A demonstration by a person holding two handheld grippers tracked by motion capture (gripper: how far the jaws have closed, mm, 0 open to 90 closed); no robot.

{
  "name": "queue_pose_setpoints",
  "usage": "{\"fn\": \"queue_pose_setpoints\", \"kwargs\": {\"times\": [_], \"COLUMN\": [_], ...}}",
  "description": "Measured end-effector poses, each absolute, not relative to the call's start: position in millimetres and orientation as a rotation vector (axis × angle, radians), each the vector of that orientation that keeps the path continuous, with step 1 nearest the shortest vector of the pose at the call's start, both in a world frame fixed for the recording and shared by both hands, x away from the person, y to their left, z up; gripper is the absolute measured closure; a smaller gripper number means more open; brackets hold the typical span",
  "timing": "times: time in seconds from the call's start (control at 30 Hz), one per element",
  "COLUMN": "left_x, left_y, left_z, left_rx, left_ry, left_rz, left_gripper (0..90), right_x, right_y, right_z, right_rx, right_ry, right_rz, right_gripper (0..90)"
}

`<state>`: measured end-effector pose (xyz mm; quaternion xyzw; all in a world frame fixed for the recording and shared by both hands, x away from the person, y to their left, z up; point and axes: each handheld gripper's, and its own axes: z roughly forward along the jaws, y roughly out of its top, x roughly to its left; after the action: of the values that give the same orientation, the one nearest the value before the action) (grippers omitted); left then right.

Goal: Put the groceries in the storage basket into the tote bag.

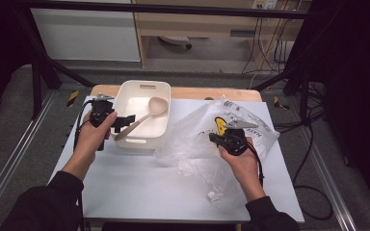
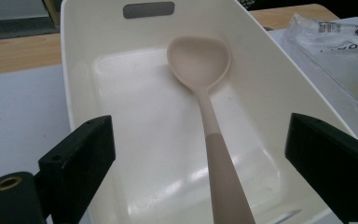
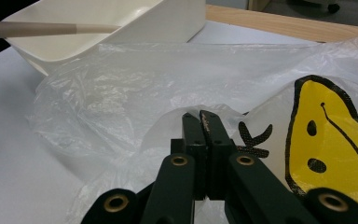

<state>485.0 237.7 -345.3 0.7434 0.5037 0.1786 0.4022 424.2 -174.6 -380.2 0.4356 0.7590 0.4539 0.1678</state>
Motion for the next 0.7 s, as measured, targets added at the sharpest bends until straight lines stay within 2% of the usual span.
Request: {"fn": "queue_pose_setpoints", "kwargs": {"times": [0.23, 0.33, 0.47, 0.7], "left_x": [483.2, 480.2, 475.9, 474.3], "left_y": [236.3, 236.8, 237.1, 239.7], "left_z": [-345.3, -345.9, -350.5, -356.5], "left_rx": [1.900, 1.901, 1.923, 1.934], "left_ry": [1.258, 1.261, 1.253, 1.258], "left_rz": [0.438, 0.433, 0.435, 0.422], "left_gripper": [10.8, 16.4, 19.2, 31.4], "right_x": [424.0, 424.0, 424.0, 424.2], "right_y": [-174.4, -175.0, -175.0, -174.7], "right_z": [-380.5, -380.7, -381.1, -381.6], "right_rx": [1.242, 1.245, 1.248, 1.244], "right_ry": [2.162, 2.160, 2.160, 2.165], "right_rz": [1.289, 1.290, 1.287, 1.281], "right_gripper": [90.0, 90.0, 90.0, 90.0]}}
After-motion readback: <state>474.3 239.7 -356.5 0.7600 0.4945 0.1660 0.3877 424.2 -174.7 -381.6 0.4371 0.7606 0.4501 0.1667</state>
